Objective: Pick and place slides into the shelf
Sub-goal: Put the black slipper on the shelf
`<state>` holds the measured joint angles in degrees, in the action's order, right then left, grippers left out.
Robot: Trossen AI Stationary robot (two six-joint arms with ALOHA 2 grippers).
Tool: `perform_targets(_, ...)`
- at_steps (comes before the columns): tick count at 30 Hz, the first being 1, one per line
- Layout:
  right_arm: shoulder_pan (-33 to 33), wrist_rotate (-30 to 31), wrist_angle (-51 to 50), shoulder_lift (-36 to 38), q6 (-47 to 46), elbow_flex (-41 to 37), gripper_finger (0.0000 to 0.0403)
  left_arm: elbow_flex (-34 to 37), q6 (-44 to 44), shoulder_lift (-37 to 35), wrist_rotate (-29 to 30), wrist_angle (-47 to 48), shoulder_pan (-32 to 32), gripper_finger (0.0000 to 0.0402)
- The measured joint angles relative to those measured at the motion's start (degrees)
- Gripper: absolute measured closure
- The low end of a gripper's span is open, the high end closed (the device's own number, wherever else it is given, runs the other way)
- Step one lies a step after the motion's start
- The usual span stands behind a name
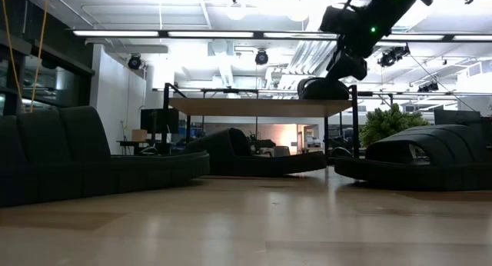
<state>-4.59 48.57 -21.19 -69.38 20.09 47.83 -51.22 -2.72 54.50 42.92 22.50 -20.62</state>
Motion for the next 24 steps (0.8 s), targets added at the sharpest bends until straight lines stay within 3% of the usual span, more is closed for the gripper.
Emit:
perform_targets(11, 7.4, 2.0, 0.2, 0.0, -10.3, 0.0, 0.0192, 0.0, 0.0, 0.0, 0.1, 0.0, 0.0, 0.0218)
perform_targets(24, 15.4, 0.1, 8.8, 0.0, -16.6, 0.0, 0.0192, 0.0, 0.4, 0.0, 0.1, 0.0, 0.0, 0.0218)
